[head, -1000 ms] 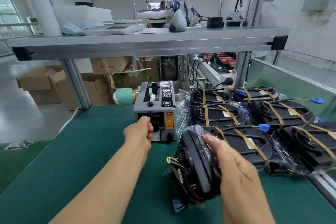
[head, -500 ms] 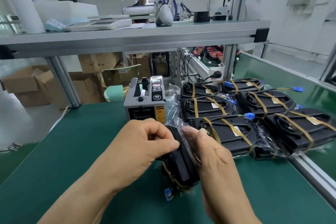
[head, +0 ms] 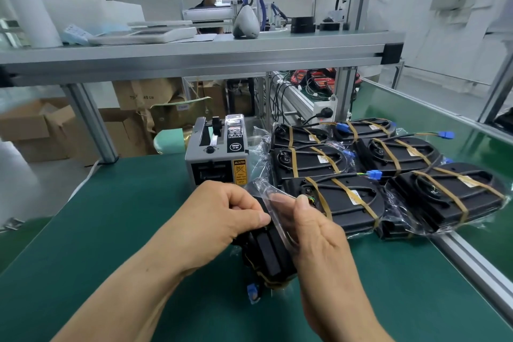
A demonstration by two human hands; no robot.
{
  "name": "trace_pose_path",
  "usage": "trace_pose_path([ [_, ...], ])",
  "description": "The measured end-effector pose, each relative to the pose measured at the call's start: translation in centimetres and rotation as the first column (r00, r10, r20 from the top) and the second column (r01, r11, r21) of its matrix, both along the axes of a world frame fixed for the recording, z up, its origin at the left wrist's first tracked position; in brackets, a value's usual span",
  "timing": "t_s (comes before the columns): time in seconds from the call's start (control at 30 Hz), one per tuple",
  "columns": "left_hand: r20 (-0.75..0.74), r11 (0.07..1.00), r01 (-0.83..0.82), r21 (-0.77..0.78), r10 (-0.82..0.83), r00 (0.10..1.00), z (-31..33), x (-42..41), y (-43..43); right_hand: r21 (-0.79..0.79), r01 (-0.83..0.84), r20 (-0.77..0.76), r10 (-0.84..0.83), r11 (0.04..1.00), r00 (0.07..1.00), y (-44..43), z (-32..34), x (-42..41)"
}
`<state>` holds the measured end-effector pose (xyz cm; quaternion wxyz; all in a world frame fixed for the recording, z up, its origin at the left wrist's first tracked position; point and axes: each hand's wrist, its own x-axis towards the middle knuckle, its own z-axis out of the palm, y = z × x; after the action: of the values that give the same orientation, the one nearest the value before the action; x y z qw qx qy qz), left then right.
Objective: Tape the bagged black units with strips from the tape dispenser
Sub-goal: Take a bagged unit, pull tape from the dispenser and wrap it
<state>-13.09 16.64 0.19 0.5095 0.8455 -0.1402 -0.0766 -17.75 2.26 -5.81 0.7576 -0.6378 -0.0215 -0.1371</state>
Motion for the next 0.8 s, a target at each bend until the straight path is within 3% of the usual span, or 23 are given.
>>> trace_pose_path([
  [0.63, 0.157, 0.990, -0.139, 0.033, 0.132, 0.979, -1.7, -0.3, -0.2, -0.016, -0.015, -0.002, 0.015, 1.000, 1.000, 0.1, 0.2, -0.1],
  [0.8, 0.110, 0.982, -0.182, -0.057, 0.187, 0.976, -2.4, -0.1, -0.2, -0.042, -0.011, -0.008, 0.011, 0.999, 1.000, -0.1, 0.2, -0.2],
])
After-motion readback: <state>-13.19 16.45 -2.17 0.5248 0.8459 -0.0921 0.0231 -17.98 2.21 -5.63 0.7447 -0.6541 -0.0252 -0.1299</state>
